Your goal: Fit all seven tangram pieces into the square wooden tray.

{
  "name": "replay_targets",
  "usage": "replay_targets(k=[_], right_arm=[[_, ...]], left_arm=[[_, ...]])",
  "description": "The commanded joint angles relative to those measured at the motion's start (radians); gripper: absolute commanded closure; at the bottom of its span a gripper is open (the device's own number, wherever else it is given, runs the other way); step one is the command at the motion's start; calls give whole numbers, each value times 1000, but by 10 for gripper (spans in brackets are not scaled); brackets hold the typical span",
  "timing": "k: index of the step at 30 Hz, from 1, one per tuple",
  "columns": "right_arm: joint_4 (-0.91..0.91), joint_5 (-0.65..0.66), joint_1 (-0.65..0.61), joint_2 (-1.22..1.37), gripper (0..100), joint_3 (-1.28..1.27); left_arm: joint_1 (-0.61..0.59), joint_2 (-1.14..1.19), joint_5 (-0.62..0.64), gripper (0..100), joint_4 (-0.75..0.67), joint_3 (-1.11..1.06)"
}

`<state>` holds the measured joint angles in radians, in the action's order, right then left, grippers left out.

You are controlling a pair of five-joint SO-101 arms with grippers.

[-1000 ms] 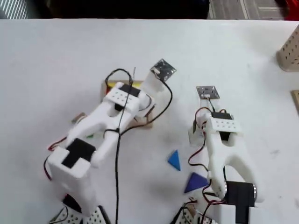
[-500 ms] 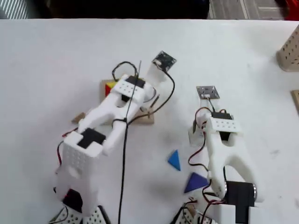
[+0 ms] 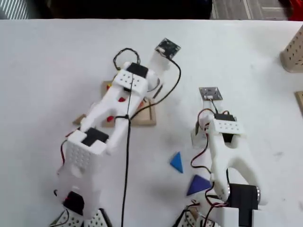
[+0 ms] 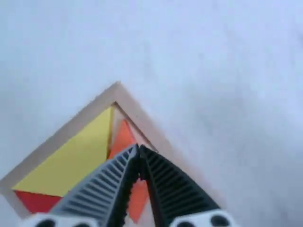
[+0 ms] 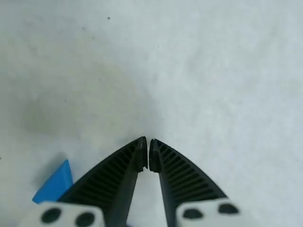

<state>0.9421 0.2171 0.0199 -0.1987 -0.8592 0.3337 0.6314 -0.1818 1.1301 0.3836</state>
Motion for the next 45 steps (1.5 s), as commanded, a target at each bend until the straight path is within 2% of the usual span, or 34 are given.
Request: replay_targets(k=[1, 14, 17, 23, 27, 31, 37, 45], right_arm=[[-12, 11, -5, -44, 974, 8], [-13, 11, -5, -44, 974, 8], [-13, 11, -5, -44, 974, 8], [-13, 11, -5, -44, 974, 8], [-13, 11, -5, -42, 974, 8], [-13, 11, -5, -41, 974, 8], [-13, 11, -4, -41, 974, 8], [-13, 11, -4, -42, 974, 8]], left_arm=[[-8, -15, 9, 979, 75, 55], [1, -71, -2, 980, 164, 11], [15, -200, -2, 980, 80, -161], [42, -433, 2, 978, -247, -605], [42, -455, 9, 977, -278, -690], [42, -375, 9, 978, -281, -689], [2, -208, 12, 979, -275, -502], [-4, -157, 12, 979, -308, -423]])
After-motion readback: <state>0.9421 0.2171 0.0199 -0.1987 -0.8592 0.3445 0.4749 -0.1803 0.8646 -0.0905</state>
